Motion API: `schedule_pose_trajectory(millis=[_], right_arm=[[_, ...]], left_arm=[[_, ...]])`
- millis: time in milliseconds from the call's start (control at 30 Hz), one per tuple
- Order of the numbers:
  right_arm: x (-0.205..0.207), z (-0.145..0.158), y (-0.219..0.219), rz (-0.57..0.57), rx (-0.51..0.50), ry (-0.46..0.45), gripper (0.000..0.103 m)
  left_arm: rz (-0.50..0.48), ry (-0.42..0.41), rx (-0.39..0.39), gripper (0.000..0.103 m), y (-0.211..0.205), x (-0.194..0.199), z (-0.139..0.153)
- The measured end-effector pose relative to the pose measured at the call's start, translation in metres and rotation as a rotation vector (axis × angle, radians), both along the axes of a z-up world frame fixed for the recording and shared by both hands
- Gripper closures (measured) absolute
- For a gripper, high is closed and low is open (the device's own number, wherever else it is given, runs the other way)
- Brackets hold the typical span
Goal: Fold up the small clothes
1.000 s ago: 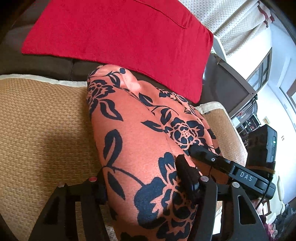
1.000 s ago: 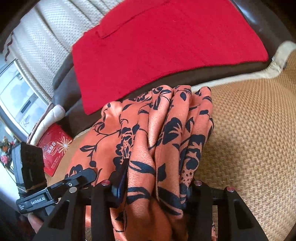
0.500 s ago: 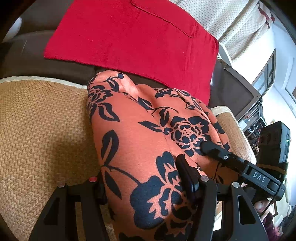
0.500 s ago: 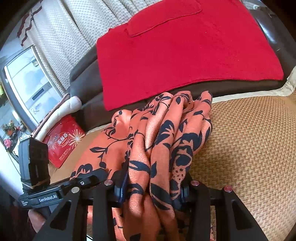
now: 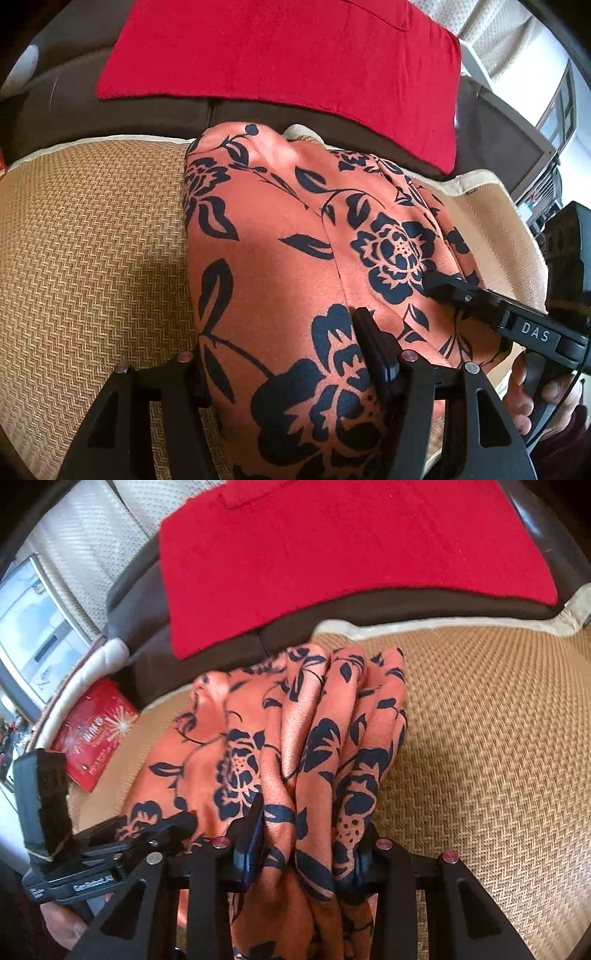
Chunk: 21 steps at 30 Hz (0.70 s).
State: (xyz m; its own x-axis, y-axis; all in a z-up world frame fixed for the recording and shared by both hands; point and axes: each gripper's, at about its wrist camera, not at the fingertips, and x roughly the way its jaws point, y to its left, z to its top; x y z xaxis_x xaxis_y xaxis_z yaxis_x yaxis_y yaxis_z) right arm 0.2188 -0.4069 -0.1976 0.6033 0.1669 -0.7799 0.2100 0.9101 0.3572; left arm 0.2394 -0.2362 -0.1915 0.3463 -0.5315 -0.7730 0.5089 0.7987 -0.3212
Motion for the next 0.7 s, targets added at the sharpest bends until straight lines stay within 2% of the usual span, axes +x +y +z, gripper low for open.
schedule_pose_trajectory(millis=[200,700], right_arm=[[0.001,-0.003,-0.004,0.002,0.011,0.025,0.063],[0.0,-0.006,-0.014,0.011,0.04,0.046,0.06]], left_arm=[[0.002,-0.002,0.018,0.036,-0.01,-0.001,0.001],[0.0,-0.032,0.046,0.034,-0.004,-0.007,-0.009]])
